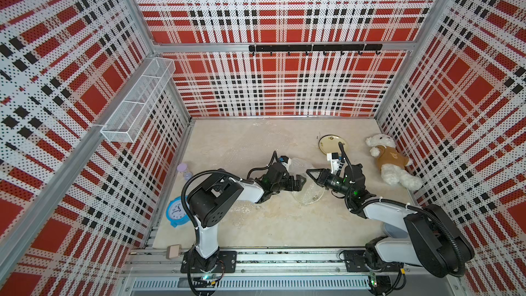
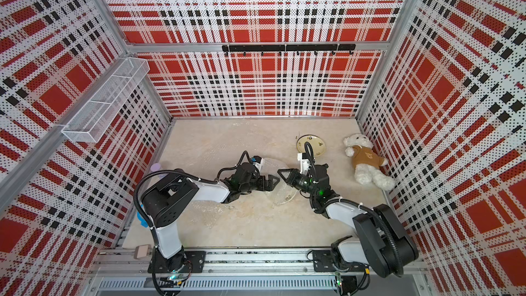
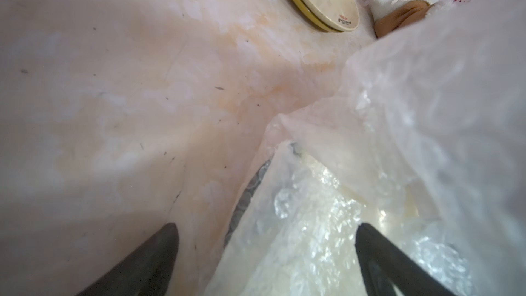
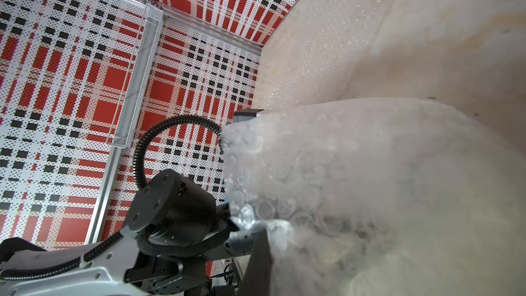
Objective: Unpack dinner plates from bubble wrap
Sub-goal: Unwrap the bubble wrap at the center of the board.
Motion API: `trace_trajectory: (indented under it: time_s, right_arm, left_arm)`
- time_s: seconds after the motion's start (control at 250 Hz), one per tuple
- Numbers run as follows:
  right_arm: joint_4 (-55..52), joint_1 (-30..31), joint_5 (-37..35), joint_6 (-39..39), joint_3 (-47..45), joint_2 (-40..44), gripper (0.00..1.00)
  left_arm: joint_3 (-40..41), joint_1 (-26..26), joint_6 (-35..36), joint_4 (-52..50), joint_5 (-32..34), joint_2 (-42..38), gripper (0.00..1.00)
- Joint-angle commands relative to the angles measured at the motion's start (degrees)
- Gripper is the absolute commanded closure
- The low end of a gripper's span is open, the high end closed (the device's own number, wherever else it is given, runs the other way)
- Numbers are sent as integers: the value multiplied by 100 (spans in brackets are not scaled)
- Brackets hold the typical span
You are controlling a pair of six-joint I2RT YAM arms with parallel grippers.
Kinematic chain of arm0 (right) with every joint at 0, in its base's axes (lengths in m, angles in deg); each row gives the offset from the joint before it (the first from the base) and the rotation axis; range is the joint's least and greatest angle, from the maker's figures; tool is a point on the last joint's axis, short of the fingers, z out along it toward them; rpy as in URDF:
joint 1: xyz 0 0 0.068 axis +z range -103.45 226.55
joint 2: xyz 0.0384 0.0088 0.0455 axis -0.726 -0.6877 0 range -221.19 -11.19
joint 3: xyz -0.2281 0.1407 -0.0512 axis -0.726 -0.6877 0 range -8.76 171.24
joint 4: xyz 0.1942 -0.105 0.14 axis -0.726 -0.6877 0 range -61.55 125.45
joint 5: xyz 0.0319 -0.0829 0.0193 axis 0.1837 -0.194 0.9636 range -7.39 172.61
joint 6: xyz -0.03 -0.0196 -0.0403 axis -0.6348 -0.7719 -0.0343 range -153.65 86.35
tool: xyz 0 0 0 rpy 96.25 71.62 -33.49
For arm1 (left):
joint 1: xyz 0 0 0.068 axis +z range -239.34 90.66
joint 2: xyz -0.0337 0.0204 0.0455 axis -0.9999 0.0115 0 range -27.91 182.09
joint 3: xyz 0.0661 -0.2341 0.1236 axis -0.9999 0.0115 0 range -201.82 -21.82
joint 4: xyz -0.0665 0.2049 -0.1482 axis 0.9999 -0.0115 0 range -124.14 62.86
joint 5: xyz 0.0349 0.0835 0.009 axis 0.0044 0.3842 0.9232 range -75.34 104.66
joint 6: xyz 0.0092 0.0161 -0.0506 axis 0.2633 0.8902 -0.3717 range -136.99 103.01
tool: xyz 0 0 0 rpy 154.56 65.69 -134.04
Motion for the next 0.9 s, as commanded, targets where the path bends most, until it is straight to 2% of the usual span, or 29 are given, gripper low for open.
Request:
trace_trajectory:
  time_s: [0.0,0.168,0.36,0.636,0.892]
  right_arm:
    - [90,-169,1,-207,202,44,96]
    - [32,-455,171,-352,191,7,92]
    - [-855,-668,174,-876,489,230,86]
    - [-1833,-1074,211,-1374,807,551,72]
    - [-2174,-1257,161,-1583,1014,421,43]
  left_arm:
    - [279,2,-101,-1759,139,253,0]
    - [264,-27,-138,-1792,177,190,0]
    - [320,-104,-183,-1891,281,15,0]
    - [381,-123,-211,-1891,312,-111,0]
    - [367,-110,-188,-1926,269,-125,0]
